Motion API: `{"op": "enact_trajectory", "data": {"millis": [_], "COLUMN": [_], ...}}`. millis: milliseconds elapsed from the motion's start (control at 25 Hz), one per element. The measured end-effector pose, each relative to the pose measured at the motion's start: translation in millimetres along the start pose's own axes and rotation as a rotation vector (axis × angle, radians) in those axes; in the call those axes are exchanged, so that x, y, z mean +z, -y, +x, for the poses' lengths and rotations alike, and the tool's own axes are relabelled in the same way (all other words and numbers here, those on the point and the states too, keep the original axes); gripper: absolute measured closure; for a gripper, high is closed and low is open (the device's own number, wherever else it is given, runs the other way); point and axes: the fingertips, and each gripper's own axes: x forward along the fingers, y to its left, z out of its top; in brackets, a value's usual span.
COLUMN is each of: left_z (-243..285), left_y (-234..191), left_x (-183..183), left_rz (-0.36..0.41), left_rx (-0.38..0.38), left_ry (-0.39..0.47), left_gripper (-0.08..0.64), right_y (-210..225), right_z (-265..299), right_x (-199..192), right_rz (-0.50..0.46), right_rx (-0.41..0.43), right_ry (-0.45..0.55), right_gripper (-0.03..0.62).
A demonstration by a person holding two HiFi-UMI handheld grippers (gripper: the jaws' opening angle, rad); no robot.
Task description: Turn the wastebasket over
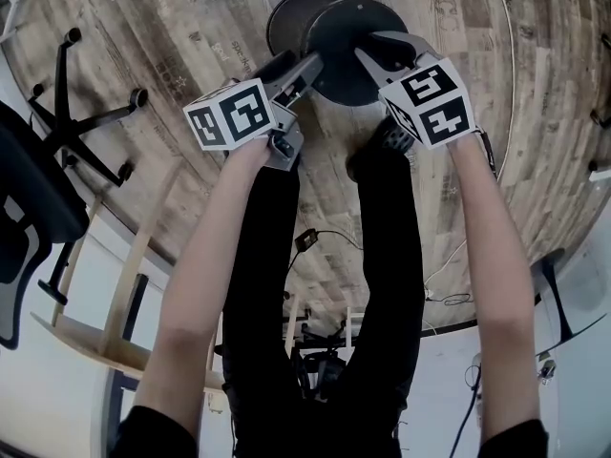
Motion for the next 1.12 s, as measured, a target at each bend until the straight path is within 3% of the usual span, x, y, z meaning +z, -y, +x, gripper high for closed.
{"op": "enact_trajectory", "data": {"millis": [360, 640, 840, 1120], "left_z": [3.7, 12.4, 13.0, 7.7], "left_y": [-20.6, -27.7, -27.2, -20.7], "left_x": [-16.4, -18.6, -19.2, -17.1], "left_rz": [-0.101, -0.098, -0.074, -0.096], "left_rx": [-0.006, 0.007, 0.014, 0.011], "left_ry": [0.013, -0.003, -0.023, -0.018], "left_gripper": [0.275, 0.322, 0.322, 0.322], "right_y": [-7.2, -5.0, -7.5, -11.6], "right_z": [13.4, 19.6, 19.6, 11.5], "right_x": [-4.8, -13.4, -11.2, -8.0], "right_rz": [-0.007, -0.008, -0.011, -0.037], "right_rx": [0.038, 0.040, 0.057, 0.052], "right_ry": [-0.023, -0.049, -0.067, -0.088], "right_gripper": [0.486, 0.499, 0.502, 0.502]}}
